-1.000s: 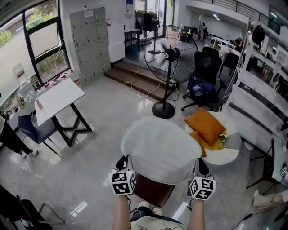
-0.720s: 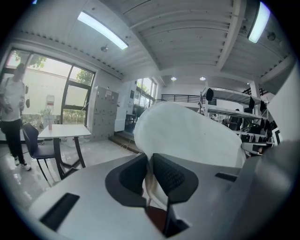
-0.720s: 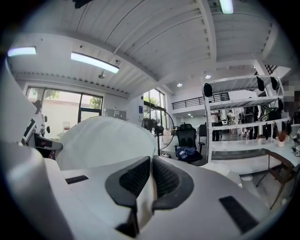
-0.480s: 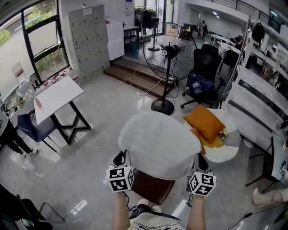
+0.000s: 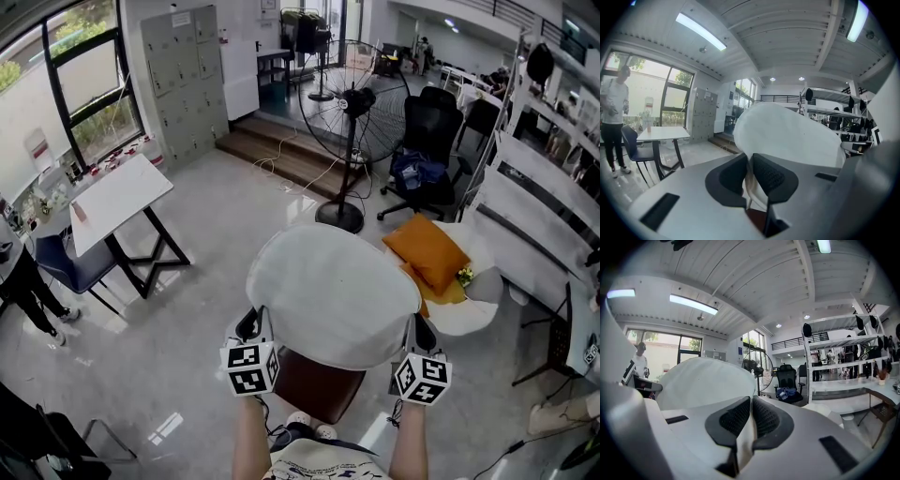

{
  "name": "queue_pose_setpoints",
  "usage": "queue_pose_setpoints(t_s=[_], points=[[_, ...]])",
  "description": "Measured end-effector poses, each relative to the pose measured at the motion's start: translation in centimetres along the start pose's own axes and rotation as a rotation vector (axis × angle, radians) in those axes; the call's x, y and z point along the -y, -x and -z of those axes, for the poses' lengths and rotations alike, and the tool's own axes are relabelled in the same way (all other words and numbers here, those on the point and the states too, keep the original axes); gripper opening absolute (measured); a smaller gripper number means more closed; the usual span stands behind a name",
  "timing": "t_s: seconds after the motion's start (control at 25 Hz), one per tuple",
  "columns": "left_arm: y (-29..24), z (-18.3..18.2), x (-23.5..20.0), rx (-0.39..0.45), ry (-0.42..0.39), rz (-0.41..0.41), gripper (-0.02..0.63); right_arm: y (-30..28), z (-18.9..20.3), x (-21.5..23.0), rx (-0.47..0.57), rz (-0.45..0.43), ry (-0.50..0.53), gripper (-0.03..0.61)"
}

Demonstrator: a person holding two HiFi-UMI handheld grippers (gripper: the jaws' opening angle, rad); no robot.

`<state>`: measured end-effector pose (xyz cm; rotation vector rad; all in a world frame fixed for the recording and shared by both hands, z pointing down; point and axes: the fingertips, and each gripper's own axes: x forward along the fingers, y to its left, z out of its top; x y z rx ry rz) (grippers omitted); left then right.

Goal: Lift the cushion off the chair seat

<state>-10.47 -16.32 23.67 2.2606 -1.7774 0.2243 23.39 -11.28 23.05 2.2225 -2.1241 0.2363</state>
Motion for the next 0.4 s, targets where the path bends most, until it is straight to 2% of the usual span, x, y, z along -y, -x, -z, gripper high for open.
queue_pose_setpoints(t_s=[0.4], points=[[-0.25, 0.02, -0.68, -0.001, 0.001, -0.001, 0.058, -0.48, -0.11, -0.57, 0.004, -0.003, -0.001, 0.034]])
